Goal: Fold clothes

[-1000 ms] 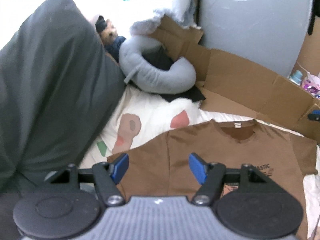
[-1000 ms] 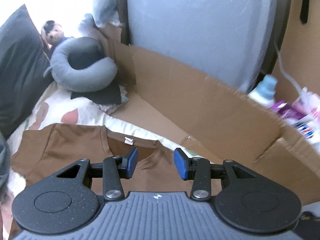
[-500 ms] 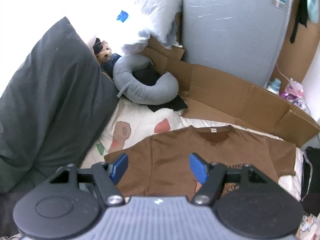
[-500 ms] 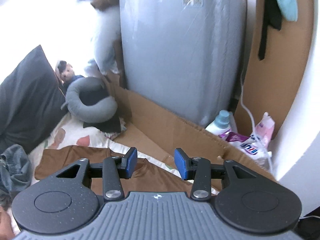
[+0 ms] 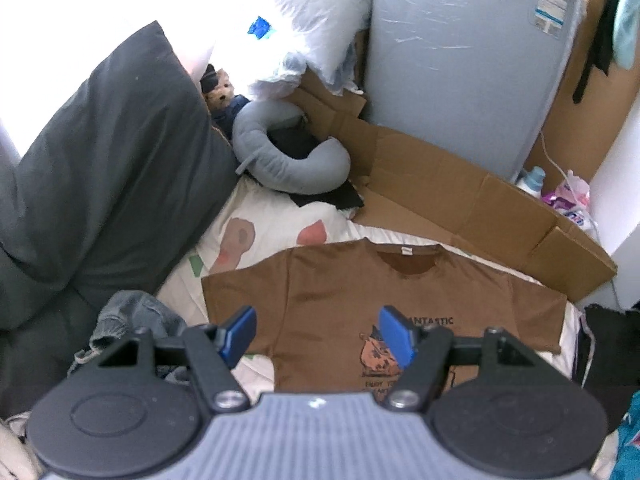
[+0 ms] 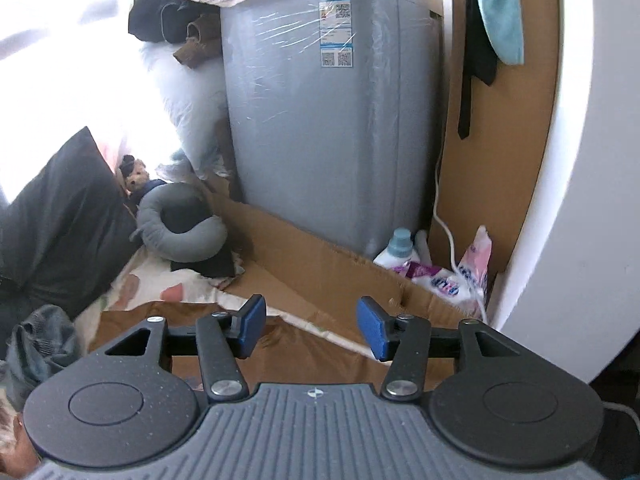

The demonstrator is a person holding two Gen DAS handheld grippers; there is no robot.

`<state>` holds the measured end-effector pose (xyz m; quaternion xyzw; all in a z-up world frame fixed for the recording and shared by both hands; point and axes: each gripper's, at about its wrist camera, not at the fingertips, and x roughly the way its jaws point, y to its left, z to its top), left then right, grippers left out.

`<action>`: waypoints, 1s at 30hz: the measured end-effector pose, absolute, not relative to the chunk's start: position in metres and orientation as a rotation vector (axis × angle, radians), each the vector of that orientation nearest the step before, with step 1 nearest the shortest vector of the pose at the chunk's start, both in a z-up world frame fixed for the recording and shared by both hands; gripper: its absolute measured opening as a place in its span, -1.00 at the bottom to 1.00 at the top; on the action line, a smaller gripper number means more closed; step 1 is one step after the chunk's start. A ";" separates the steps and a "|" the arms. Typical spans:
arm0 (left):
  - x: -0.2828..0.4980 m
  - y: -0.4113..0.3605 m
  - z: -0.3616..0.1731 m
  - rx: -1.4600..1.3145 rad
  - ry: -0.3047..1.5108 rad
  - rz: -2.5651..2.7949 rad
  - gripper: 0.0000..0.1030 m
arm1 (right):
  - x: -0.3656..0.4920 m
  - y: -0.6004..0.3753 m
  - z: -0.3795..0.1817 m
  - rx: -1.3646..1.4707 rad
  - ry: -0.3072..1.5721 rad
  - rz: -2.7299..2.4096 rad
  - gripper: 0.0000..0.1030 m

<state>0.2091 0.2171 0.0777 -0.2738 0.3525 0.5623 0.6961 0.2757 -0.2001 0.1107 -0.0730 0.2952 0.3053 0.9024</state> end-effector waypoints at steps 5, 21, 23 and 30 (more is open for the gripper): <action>0.202 0.208 0.081 -0.648 0.758 1.251 0.43 | 0.246 -0.218 0.118 -0.095 0.618 0.624 0.27; 0.192 0.162 0.027 -0.667 0.780 1.186 0.42 | 0.178 -0.279 0.068 0.006 0.683 0.554 0.31; 0.192 0.155 0.020 -0.654 0.790 1.173 0.42 | 0.168 -0.289 0.058 0.040 0.690 0.547 0.31; 0.187 0.133 -0.001 -0.627 0.794 1.168 0.42 | 0.139 -0.316 0.029 0.111 0.693 0.495 0.31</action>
